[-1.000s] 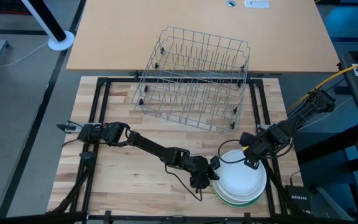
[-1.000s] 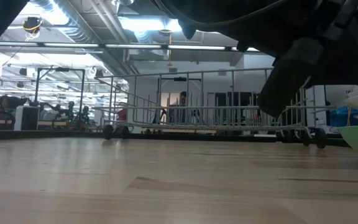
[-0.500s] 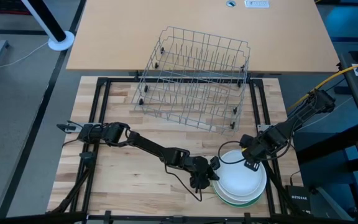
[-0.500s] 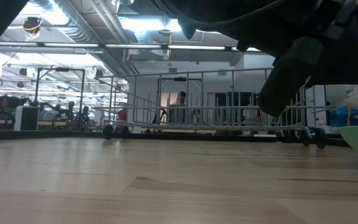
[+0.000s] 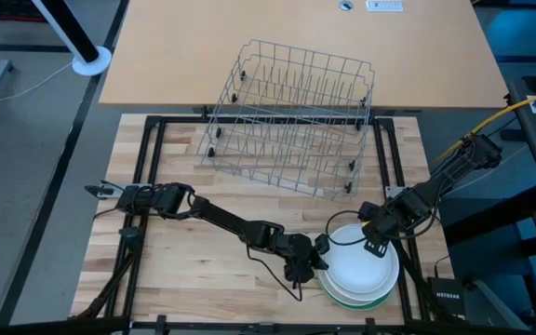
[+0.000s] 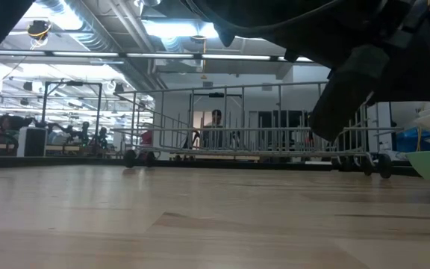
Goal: Sort dishes
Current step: Put the white plate into the gray dishwasher rack
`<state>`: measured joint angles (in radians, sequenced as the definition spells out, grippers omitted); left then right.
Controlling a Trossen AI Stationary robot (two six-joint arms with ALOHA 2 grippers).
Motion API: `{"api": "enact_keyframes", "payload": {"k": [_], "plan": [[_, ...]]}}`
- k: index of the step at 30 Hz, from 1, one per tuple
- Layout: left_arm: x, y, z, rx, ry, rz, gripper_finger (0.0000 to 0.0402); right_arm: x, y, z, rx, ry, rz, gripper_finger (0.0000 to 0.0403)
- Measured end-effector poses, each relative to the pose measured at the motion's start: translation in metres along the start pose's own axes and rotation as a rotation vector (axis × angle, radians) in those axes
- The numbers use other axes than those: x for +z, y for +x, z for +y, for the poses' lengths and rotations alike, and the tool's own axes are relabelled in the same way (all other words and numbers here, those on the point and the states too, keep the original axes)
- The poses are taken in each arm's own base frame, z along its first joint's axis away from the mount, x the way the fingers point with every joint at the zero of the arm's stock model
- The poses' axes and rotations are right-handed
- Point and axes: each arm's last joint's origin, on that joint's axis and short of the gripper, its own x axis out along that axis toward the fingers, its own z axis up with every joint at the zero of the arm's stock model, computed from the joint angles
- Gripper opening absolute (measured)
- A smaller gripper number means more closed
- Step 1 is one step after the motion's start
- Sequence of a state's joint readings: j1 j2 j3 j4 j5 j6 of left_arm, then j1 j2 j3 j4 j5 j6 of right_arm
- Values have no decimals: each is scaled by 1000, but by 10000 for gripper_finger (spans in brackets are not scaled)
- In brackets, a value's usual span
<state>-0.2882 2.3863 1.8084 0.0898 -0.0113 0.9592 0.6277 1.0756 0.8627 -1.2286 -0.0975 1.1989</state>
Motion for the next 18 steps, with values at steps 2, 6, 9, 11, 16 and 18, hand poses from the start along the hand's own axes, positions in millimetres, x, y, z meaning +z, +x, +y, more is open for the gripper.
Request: {"api": "enact_keyframes", "payload": {"k": [2, 6, 9, 11, 16, 18], "plan": [[0, 0, 0, 0, 2, 0, 1, 0, 0, 0, 0, 4, 0, 112], [0, 0, 0, 0, 3, 0, 1, 0, 10, -3, -11, 11, 10, 112], [0, 0, 0, -1, 3, 0, 1, 0, 18, -2, 21, 10, 22, 112], [0, 0, 0, -1, 9, -1, 1, 1, 22, -1, 30, 9, 14, 112], [1, 0, 0, -2, 24, -7, 1, 2, 23, -1, 38, 7, 4, 91], [1, 0, 0, -2, 25, -8, 1, 2, 23, -1, 37, 7, 4, 70]]}}
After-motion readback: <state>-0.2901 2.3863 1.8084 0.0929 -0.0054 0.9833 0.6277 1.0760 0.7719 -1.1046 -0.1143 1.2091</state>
